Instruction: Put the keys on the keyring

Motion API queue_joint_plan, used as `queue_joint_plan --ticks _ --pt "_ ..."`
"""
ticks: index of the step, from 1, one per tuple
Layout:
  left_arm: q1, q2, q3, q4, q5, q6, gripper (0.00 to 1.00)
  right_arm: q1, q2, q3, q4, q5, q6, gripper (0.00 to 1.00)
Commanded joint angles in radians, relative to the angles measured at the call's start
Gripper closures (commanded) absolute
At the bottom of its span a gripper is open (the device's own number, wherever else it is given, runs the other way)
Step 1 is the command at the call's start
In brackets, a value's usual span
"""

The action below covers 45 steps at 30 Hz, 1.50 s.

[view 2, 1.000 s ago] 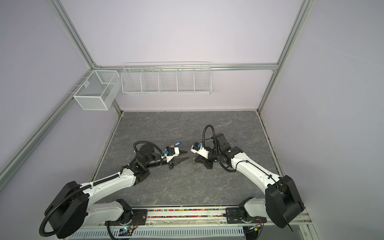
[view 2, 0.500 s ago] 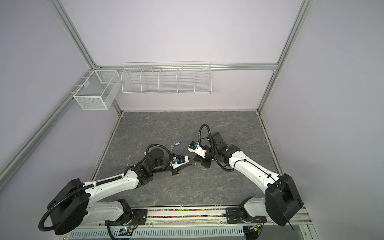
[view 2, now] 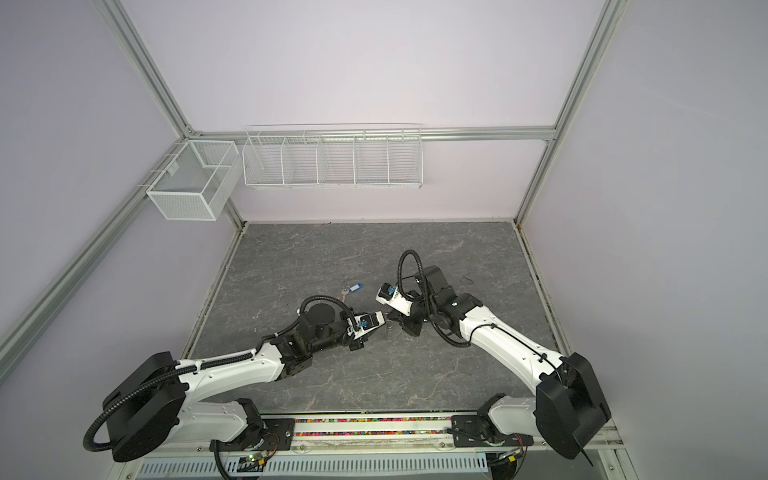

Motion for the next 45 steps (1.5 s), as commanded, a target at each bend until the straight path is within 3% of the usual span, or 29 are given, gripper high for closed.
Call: queue_joint_plan --ticks 1,14,25,32,35,38,45 --pt "-0.021 0.015 -0.006 0.057 -0.085 0.005 0.76 0.010 -0.017 -0.018 0.016 -0.026 -0.004 0.93" --pt "-0.053 0.031 -0.015 0.108 -0.176 -0.008 0.77 0.010 0.002 -0.016 0.011 -0.038 -0.010 0.93" --pt "-0.059 0.059 0.003 0.067 -0.146 -0.007 0.85 0.011 -0.030 -0.050 0.051 -0.034 -0.026 0.93" --pt "-0.060 0.068 0.010 0.039 -0.114 -0.009 0.98 0.011 -0.043 -0.064 0.076 -0.033 -0.038 0.92" --pt "-0.060 0.066 0.005 0.044 -0.109 -0.009 1.00 0.010 -0.054 -0.073 0.090 -0.028 -0.038 0.87" --pt "-0.060 0.055 -0.016 0.091 -0.119 -0.028 1.00 0.008 -0.074 -0.093 0.100 -0.015 -0.053 0.75" --pt "-0.032 0.014 -0.081 0.227 -0.052 -0.097 1.00 -0.071 -0.180 -0.225 0.217 -0.085 -0.076 0.68"
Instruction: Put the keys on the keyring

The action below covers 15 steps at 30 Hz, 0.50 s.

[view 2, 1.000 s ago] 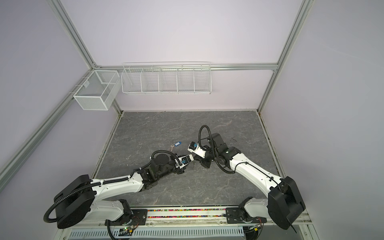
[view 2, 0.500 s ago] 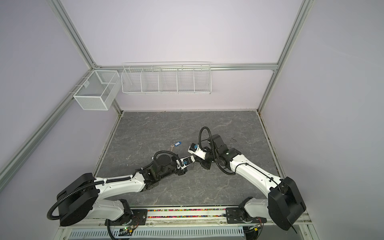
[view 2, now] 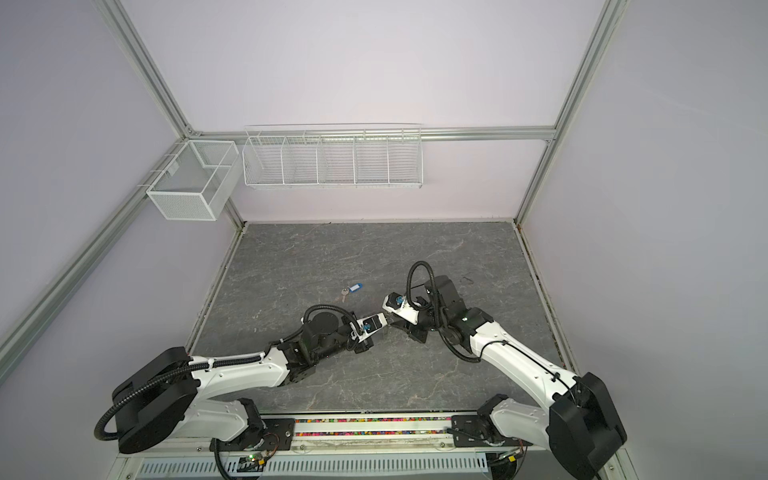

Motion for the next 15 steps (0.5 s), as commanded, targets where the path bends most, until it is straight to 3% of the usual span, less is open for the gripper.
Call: queue_joint_plan --ticks 1,10,15 --pt "0.026 -0.028 -0.030 0.091 0.077 -0.054 1.00 -0.040 -0.038 -0.052 0.073 -0.078 -0.031 0.68" --pt "0.086 -0.020 -0.082 0.262 0.245 -0.149 1.00 -0.056 -0.042 -0.095 0.200 -0.240 0.020 0.68" --pt "0.097 0.020 -0.085 0.335 0.308 -0.190 1.00 -0.037 -0.023 -0.091 0.227 -0.261 0.034 0.69"
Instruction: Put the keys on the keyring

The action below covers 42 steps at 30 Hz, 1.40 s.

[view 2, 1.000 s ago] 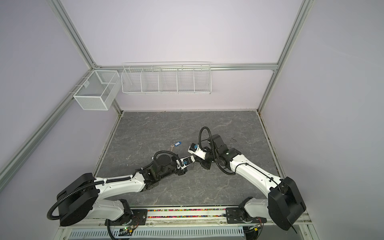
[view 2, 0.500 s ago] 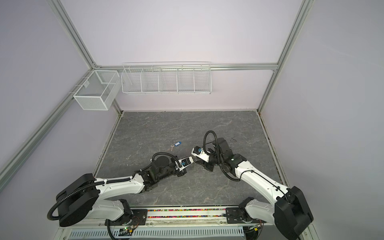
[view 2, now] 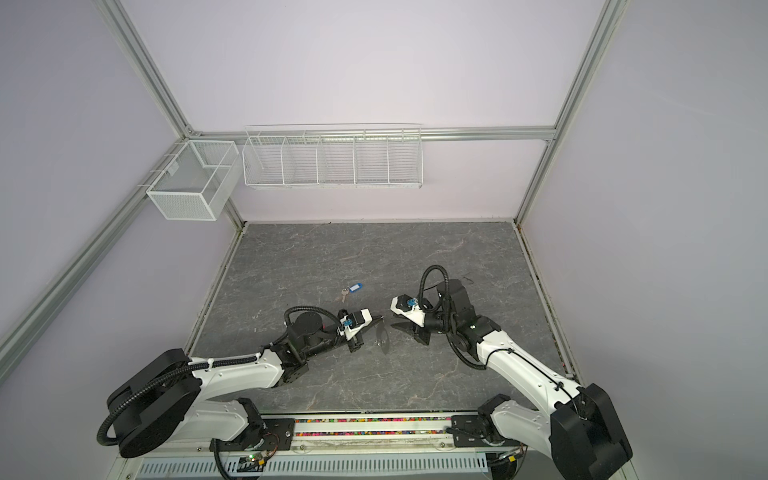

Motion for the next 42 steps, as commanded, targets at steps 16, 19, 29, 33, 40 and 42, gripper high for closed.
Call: queue_joint_plan --ticks 16,19,29,33,40,42 --pt "0.011 0.076 0.012 0.153 0.138 -0.081 1.00 0.014 0.013 -0.025 0.043 -0.037 -0.009 0.71" --pt "0.011 0.079 0.016 0.147 0.145 -0.081 1.00 -0.004 -0.039 -0.049 0.045 -0.048 -0.028 0.69" --pt "0.011 0.083 0.028 0.134 0.171 -0.075 1.00 -0.019 -0.063 -0.041 -0.049 -0.029 -0.121 0.69" --pt "0.011 0.088 0.031 0.140 0.176 -0.077 1.00 -0.015 -0.036 -0.031 -0.054 -0.032 -0.127 0.70" --pt "0.012 0.100 0.041 0.141 0.192 -0.075 1.00 0.005 -0.001 -0.021 -0.011 -0.036 -0.117 0.73" --pt "0.012 0.105 0.042 0.144 0.197 -0.074 1.00 0.013 0.009 -0.018 0.005 -0.033 -0.108 0.74"
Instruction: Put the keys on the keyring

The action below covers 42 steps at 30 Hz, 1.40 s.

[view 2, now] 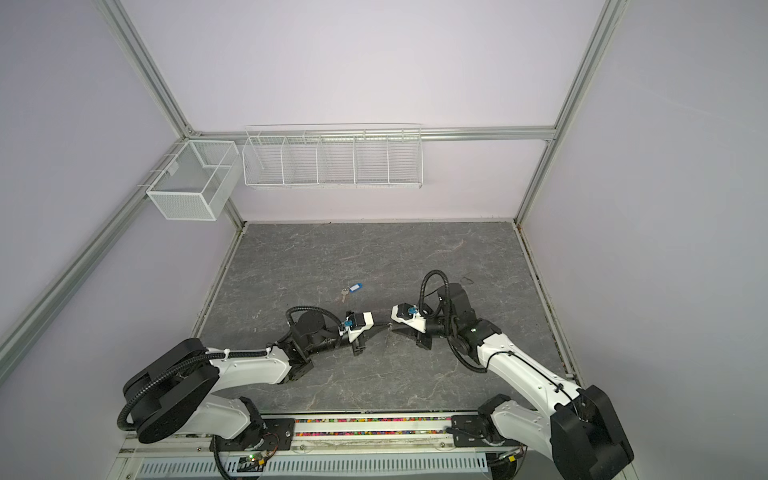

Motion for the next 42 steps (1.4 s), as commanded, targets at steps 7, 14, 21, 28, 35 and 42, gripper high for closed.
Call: queue_joint_plan --ticks 7,14,21,28,35,42 --pt "0.006 0.022 0.028 0.042 0.034 -0.014 1.00 0.024 0.018 0.024 0.052 -0.009 0.005 0.77" --pt "0.005 0.028 0.028 0.045 0.041 -0.007 1.00 0.023 0.019 0.024 0.043 -0.005 0.005 0.84" --pt "0.005 0.032 0.031 0.034 0.059 0.002 1.00 0.026 0.008 0.024 0.046 0.011 0.008 0.93" --pt "0.030 -0.071 -0.011 -0.021 -0.100 -0.061 0.58 0.045 -0.054 -0.038 0.113 0.137 -0.023 0.93" --pt "0.058 -0.298 0.047 -0.465 -0.381 -0.222 0.41 0.078 -0.161 -0.137 0.222 0.278 -0.164 0.93" --pt "0.091 -0.363 0.089 -0.694 -0.444 -0.378 0.38 0.122 -0.210 -0.190 0.270 0.340 -0.313 0.93"
